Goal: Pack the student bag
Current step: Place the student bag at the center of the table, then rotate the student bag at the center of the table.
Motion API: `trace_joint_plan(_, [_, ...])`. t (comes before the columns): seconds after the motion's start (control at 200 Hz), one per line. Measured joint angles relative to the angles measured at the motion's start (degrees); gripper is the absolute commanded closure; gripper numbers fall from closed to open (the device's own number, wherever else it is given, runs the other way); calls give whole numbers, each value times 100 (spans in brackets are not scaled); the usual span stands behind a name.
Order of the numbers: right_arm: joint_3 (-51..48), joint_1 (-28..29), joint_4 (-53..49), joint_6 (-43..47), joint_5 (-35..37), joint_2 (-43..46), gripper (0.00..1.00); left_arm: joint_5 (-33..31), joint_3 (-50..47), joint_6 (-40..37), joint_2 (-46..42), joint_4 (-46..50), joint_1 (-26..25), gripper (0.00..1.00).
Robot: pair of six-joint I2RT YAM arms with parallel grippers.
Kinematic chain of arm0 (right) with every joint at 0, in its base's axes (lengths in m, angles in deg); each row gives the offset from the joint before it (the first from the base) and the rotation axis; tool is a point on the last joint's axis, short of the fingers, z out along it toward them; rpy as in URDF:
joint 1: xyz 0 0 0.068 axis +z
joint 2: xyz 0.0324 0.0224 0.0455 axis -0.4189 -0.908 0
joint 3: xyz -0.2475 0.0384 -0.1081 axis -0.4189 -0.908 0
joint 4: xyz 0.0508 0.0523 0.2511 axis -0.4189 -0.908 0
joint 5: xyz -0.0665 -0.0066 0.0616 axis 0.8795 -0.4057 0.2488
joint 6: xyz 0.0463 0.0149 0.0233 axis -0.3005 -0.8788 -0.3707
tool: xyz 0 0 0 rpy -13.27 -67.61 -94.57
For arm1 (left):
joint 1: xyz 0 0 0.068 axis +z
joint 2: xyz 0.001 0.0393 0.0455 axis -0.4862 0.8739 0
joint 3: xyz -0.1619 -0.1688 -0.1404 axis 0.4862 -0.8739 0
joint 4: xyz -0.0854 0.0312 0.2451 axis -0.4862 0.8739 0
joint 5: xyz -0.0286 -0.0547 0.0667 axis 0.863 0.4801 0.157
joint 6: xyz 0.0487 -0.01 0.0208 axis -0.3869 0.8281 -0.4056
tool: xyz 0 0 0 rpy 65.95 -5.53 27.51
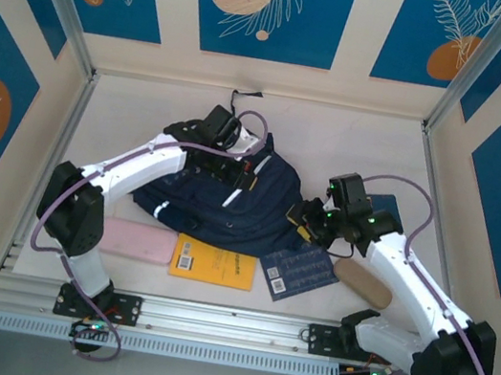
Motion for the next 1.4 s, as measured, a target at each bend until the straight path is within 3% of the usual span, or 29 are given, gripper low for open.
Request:
trace_joint_plan(0.135, [369, 2, -219, -2, 94, 120, 58, 63, -70, 24, 0, -87, -4, 100])
trace_joint_plan(0.43, [535, 50, 750, -566, -448, -1145, 52, 210, -247, 136, -24, -321, -2, 100])
trace_joint_plan(0.515, [702, 76, 903, -667, -468, -1449, 46, 216, -282, 149, -52, -341, -2, 100])
trace_joint_plan(0.75, [1104, 76, 1082, -796, -461, -1786, 44, 256, -365, 153, -94, -428, -2, 100])
trace_joint_plan(1.125, [2085, 105, 785, -984, -463, -2966, 19, 490, -490, 302, -103, -667, -4, 100])
trace_joint_plan(1.23, [2347, 175, 595, -984, -439, -3200, 19, 507, -546, 302, -101, -699, -2, 100])
trace_joint_plan(1.4, [3069, 369, -59, -826, -140, -3676, 33, 501, -553, 278, -98, -697, 0, 100])
